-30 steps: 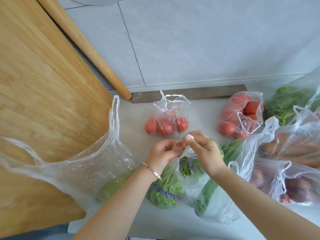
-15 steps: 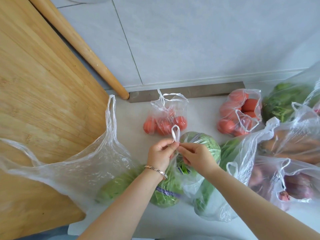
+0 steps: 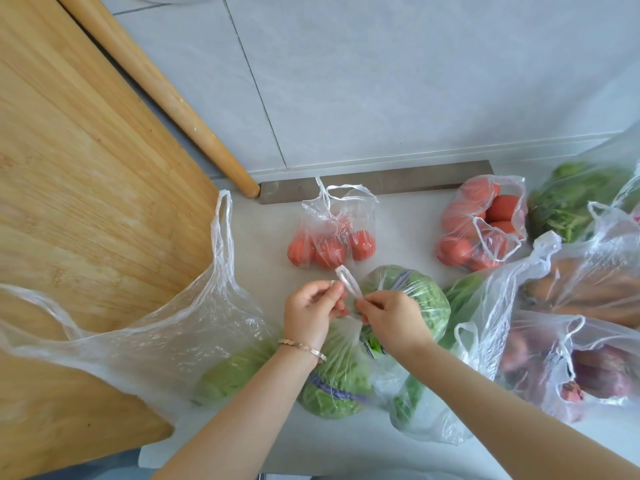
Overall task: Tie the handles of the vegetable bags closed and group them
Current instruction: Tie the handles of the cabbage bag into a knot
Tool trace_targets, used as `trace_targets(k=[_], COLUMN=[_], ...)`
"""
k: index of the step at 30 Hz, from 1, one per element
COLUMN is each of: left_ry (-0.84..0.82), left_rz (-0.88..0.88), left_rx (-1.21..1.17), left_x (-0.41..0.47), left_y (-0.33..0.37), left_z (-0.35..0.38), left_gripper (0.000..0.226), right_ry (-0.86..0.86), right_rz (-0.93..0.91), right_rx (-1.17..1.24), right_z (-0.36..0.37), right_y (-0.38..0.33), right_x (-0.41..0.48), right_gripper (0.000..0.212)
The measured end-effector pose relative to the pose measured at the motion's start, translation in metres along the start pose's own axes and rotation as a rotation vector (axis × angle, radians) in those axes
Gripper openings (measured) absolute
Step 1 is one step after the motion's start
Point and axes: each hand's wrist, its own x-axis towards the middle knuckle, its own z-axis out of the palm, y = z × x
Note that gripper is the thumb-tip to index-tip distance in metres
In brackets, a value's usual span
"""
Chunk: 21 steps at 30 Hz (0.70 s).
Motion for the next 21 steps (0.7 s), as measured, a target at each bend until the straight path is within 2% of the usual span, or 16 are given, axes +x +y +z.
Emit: trace_targets(k=[3,5,7,10,13,15,17,19,21], left_ry=[-0.074,-0.116,-0.15,-0.192,-0.329,-0.361,-0.323,-0.201,-0.095], left_rz=[0.256,0.381,0.435,0.423,0.313,0.233,0.212,0.244,0.244], left_rx=[0.259,0.374,0.453,0.563,0.598,0.586,0.52,0.44,0.373], left_x=[-0.006,-0.007,-0.002,0.009,0.011,0.01,0.005,-0.001,-0.004], left_y=[0.006,0.009,0.012,0.018,0.021,0.018,0.013,0.007,0.001], left_z=[0.004,0.006,0.008,0.013,0.016,0.011,0.004,-0.003,-0.008], left_gripper=[0.008,0.007,0.009,0.013,0.018,0.021,0.021,0.017,0.023], right_ry=[-0.054,-0.12,-0.178,-0.236,-0.21,-0.197,-0.197,-0.189,-0.148], right_rz=[-0.053,-0.099,-0.166,-0.224,-0.172,-0.112,-0.023,0.021,0.019], right_rx=[-0.142,-0.236,-0.288,-0.256,-0.206,-0.11,0.021,0.09,0.15], right_z=[-0.002,-0.003,-0.006,-0.009,-0.008,-0.008,-0.01,-0.011,-0.011], right_y=[-0.004,-0.007,-0.006,0.0,0.007,0.009,0.009,0.007,0.004], right_x=[0.003,0.004,0.004,0.008,0.009,0.007,0.005,0.004,0.005], right_gripper=[0.047,0.046,0.041,0.034,0.043,0.041,0.04,0.04,0.033])
